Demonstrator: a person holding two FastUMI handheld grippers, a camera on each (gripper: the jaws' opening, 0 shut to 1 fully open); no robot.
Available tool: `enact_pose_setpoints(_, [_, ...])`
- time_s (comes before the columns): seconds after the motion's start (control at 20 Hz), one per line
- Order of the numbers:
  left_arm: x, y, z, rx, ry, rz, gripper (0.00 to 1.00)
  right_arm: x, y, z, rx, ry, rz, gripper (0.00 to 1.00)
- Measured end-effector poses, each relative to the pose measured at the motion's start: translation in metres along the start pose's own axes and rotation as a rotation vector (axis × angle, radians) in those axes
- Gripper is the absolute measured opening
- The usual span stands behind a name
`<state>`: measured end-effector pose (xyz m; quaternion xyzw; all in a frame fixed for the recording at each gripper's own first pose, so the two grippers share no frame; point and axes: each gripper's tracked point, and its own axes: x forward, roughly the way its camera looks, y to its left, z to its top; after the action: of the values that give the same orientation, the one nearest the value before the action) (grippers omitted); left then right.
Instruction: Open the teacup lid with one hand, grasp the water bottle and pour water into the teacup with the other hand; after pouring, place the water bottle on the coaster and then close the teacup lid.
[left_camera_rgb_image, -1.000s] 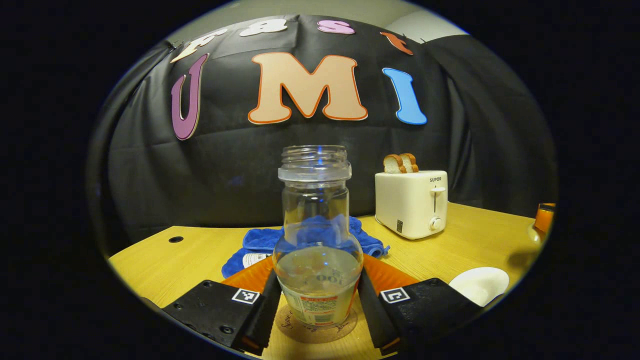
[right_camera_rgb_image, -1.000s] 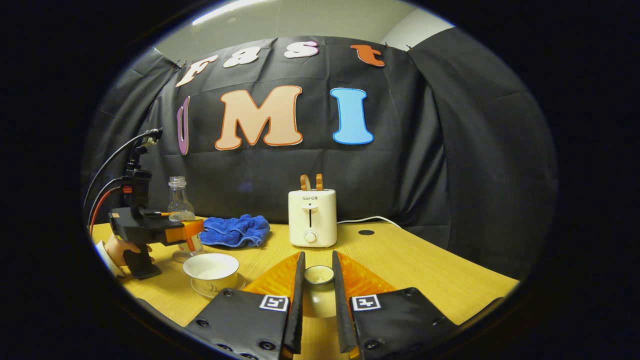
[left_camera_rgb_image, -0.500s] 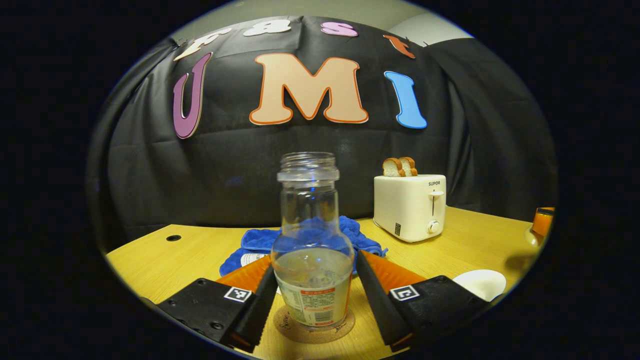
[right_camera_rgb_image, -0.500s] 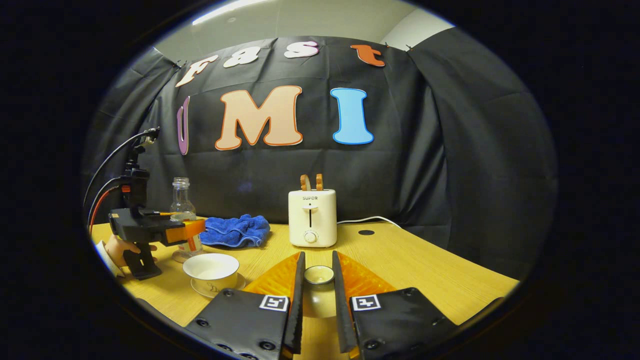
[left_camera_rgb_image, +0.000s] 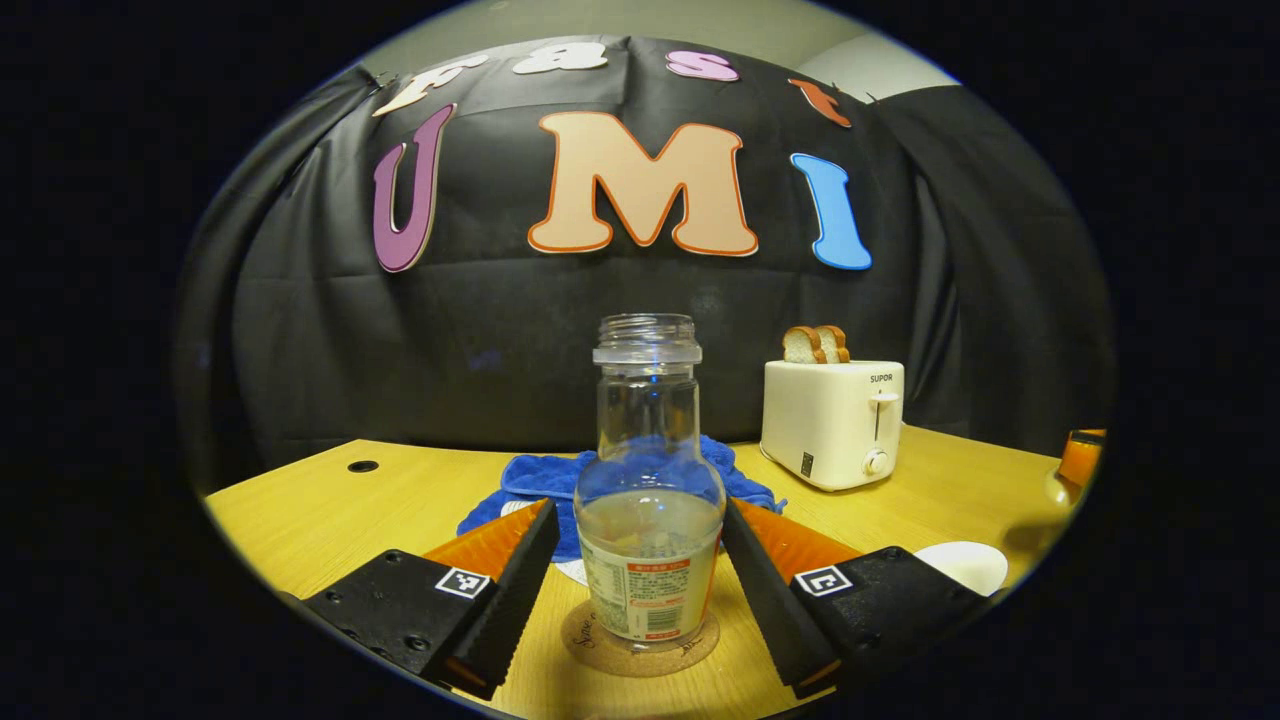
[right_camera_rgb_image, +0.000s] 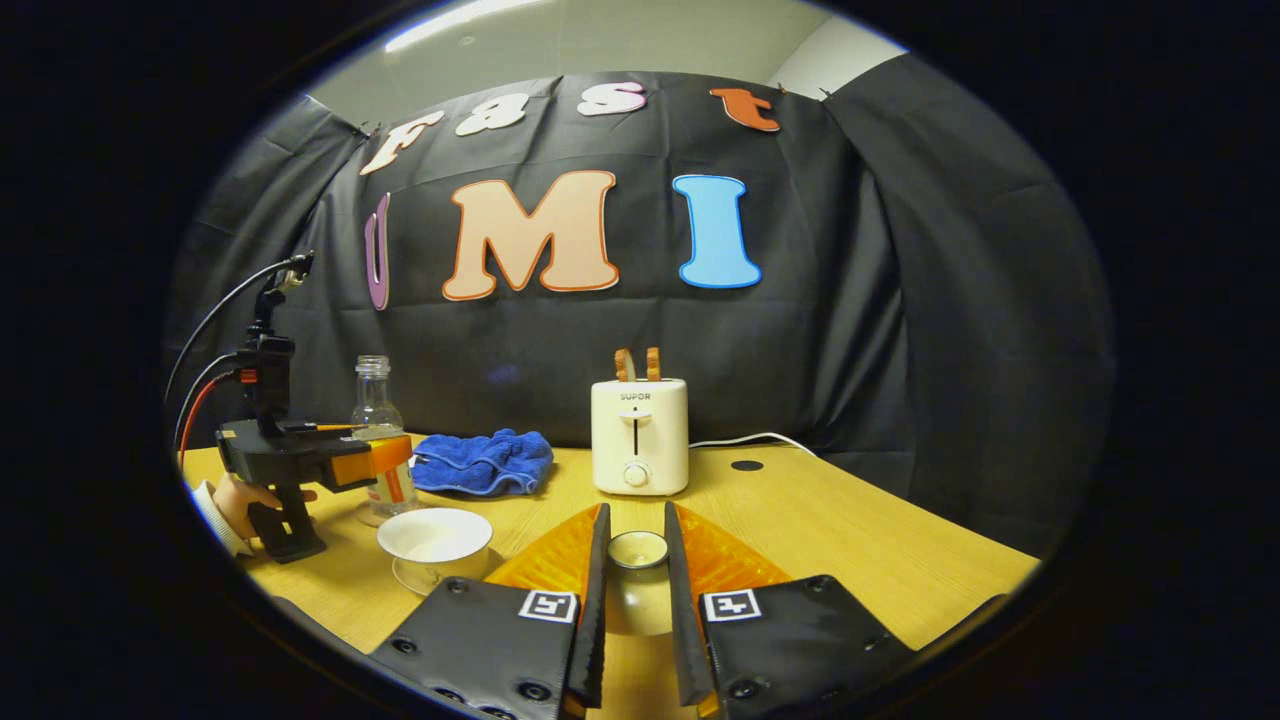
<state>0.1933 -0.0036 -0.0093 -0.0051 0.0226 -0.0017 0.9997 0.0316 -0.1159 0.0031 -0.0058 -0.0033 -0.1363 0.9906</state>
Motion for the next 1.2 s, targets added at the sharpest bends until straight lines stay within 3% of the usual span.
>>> enact_pose_setpoints(0.5, [-0.026, 0.002, 0.004, 0.002, -0.03, 0.034, 0.94, 0.026, 0.06, -0.004, 0.005, 0.01, 0.152, 0.31])
enact_pose_setpoints(0.7, [-0.041, 0.003, -0.001, 0.003, -0.03, 0.051, 0.94, 0.033, 0.096, -0.005, 0.01, 0.014, 0.26, 0.31])
enact_pose_setpoints(0.95, [-0.059, 0.0, -0.001, 0.003, -0.033, 0.03, 0.94, 0.04, 0.135, -0.012, 0.006, 0.046, 0.376, 0.31])
enact_pose_setpoints(1.2, [-0.071, 0.001, 0.003, 0.004, -0.035, 0.016, 0.94, 0.042, 0.154, -0.019, -0.007, 0.103, 0.426, 0.31])
